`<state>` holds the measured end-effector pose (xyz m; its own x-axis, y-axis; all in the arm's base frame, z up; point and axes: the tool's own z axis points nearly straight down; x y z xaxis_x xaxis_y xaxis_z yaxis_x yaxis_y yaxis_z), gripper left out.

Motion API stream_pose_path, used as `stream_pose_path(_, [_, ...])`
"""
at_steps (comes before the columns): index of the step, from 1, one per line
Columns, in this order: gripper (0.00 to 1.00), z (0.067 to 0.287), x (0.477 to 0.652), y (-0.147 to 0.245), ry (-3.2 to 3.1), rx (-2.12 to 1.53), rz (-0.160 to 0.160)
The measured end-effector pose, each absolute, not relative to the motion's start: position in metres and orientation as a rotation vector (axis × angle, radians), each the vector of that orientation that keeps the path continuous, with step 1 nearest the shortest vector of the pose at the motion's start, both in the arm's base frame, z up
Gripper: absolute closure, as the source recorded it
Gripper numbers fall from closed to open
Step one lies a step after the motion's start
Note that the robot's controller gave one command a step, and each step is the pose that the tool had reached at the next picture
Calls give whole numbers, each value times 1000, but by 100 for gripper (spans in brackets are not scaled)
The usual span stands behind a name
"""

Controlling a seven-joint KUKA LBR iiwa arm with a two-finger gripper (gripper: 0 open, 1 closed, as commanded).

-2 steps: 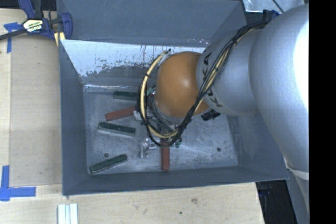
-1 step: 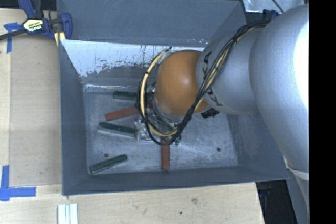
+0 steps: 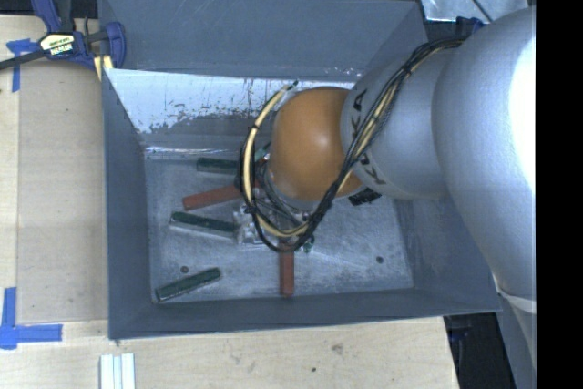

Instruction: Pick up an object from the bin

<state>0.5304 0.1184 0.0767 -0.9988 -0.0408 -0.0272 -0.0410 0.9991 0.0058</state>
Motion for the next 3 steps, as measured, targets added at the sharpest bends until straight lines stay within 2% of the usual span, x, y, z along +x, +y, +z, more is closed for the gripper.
stream_pose_path(1, [100,123,522,117,3144,-86,-2])
stream_pose_path(2, [0,201,502,120,3140,-13,1])
stream_pose_path(3, [0,201,502,120,3140,-13,1])
